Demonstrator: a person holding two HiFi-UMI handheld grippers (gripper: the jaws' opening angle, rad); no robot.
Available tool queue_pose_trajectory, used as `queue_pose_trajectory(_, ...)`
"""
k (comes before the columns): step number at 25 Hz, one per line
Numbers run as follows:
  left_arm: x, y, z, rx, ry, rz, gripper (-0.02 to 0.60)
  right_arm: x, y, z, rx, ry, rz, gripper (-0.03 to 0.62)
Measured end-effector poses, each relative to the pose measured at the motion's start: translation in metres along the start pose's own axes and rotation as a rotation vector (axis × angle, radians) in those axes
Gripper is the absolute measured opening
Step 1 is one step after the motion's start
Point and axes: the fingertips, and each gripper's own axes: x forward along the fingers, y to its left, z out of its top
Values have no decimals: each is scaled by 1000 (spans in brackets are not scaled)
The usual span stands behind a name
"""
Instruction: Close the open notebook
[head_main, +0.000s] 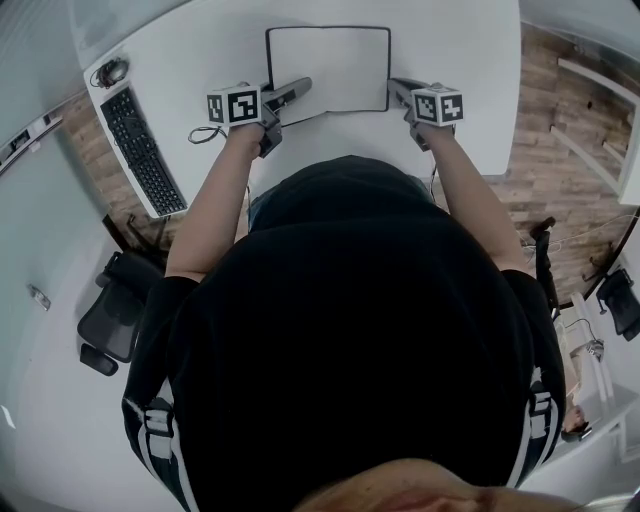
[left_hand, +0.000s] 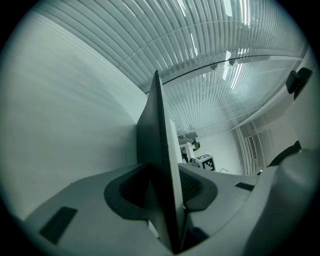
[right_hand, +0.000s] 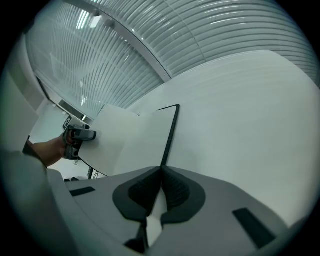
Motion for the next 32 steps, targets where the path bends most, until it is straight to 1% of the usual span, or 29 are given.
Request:
queue_pose_trajectory(6, 4, -13, -1, 35, 30, -25, 178, 1, -1, 1, -9, 2, -16, 37)
queue_pose_trajectory(10, 5, -20, -2, 58, 41, -18, 193, 1, 0, 1, -19, 11, -16, 38)
queue_pose_trajectory(16, 5, -39, -6, 69, 49, -45, 201, -5, 0, -1, -20, -8, -18, 37)
queue_pose_trajectory(23, 5, -58, -8, 99, 47, -51, 201, -10, 2, -2, -35, -16, -24, 37)
queue_pose_trajectory(27, 10, -74, -9, 82, 36, -88, 202, -13, 1, -4, -46, -21, -35, 37)
queue_pose_trajectory(32, 21, -97, -10, 107, 49, -133, 202, -14, 0, -5, -52, -21, -32, 37)
